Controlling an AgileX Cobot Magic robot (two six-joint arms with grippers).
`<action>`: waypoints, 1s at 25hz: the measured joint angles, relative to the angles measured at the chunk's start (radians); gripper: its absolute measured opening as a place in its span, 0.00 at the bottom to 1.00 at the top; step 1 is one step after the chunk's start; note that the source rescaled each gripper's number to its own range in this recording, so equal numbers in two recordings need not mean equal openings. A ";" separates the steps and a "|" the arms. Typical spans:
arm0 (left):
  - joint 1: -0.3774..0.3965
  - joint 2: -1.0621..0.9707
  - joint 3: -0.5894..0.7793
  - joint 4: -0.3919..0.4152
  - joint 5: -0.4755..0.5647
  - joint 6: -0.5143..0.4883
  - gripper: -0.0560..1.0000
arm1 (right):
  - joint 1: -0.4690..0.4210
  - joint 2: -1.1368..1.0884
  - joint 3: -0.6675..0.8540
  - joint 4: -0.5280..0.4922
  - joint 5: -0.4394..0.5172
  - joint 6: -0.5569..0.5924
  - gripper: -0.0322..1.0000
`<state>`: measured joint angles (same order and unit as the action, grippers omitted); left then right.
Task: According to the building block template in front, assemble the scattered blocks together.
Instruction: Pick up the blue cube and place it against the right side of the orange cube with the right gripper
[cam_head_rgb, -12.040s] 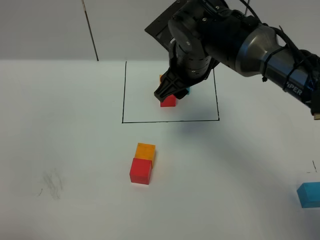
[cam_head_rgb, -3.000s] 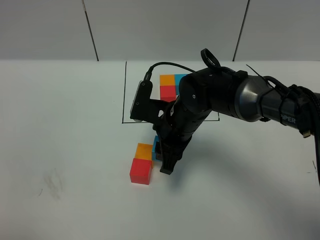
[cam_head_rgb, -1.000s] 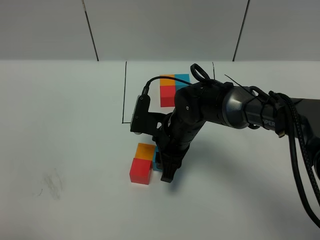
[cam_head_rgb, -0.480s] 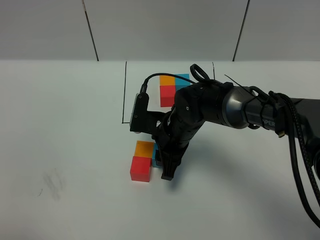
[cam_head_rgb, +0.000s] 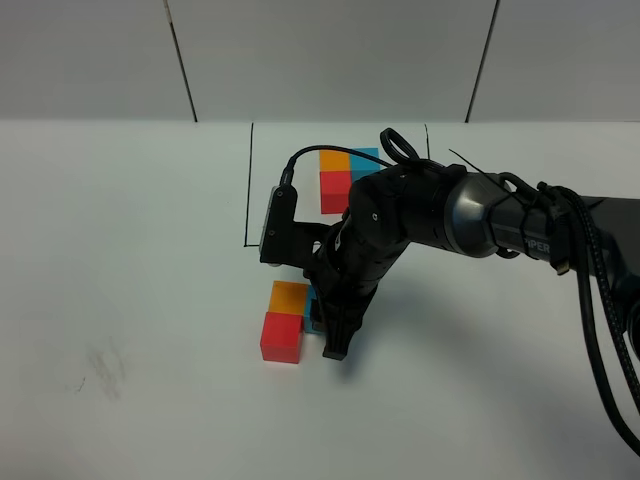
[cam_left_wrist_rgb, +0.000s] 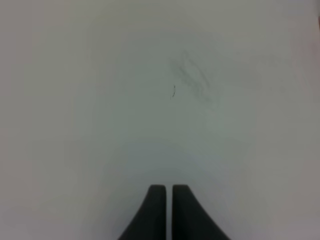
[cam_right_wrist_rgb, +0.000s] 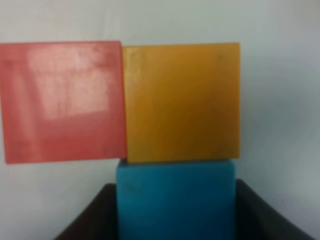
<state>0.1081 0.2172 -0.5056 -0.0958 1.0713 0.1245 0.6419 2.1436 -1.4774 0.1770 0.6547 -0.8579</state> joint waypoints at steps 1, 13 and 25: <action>0.000 0.000 0.000 0.000 0.000 0.000 0.06 | 0.000 0.000 0.000 0.000 -0.001 0.001 0.56; 0.000 0.000 0.000 0.000 0.000 0.000 0.06 | 0.000 0.022 -0.002 -0.002 -0.038 0.028 0.56; 0.000 0.000 0.000 0.000 0.000 0.000 0.06 | 0.000 0.029 -0.008 0.000 -0.039 0.066 0.56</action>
<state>0.1081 0.2172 -0.5056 -0.0958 1.0713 0.1245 0.6419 2.1730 -1.4857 0.1765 0.6157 -0.7916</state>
